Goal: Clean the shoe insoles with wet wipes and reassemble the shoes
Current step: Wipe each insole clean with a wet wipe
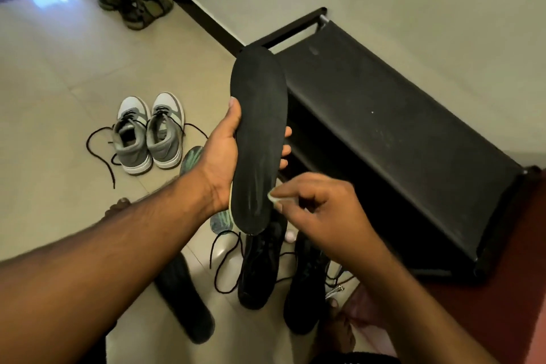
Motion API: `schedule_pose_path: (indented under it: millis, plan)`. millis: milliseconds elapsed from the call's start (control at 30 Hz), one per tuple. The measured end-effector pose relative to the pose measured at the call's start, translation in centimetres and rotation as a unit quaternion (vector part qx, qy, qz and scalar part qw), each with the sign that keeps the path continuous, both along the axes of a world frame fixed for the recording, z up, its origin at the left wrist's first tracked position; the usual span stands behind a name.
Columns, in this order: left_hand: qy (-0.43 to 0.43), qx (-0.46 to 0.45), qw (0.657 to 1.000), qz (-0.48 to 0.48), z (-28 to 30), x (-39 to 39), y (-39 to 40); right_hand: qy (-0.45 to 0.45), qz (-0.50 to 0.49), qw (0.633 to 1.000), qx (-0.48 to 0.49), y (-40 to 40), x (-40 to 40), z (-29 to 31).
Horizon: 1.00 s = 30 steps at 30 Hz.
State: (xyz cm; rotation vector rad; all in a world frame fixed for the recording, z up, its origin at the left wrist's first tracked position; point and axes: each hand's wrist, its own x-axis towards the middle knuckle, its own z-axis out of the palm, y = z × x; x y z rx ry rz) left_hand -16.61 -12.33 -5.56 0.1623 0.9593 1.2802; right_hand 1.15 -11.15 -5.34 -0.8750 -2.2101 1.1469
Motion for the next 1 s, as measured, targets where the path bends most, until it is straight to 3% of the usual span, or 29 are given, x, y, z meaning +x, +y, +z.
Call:
schedule_pose_path:
  millis: [100, 333, 533, 767, 900, 1000]
  plan:
    - [0.003, -0.017, 1.0, 0.007, -0.1, -0.4, -0.1, 0.023, 0.028, 0.999, 0.029, -0.3, -0.1, 0.5]
    - [0.013, -0.019, 1.0, -0.02, 0.3, 0.5, -0.5, 0.024, -0.072, 0.989, 0.13, 1.1, 0.4, 1.1]
    - [-0.003, -0.029, 0.999, -0.042, 0.0, 1.5, -0.6, -0.032, 0.002, 0.975, 0.221, 0.4, 0.0, 0.4]
    - [0.03, -0.025, 0.999, 0.016, -0.4, -0.2, -0.4, -0.084, 0.164, 0.973, 0.137, -1.1, -0.4, 1.0]
    - [0.038, -0.025, 0.999, -0.017, -0.4, 0.4, -0.4, 0.033, -0.006, 0.993, 0.116, 0.9, 0.3, 1.7]
    - [0.036, -0.02, 0.998, -0.047, -0.3, 1.8, -0.8, 0.022, -0.093, 0.985, 0.145, 1.2, 0.3, 1.5]
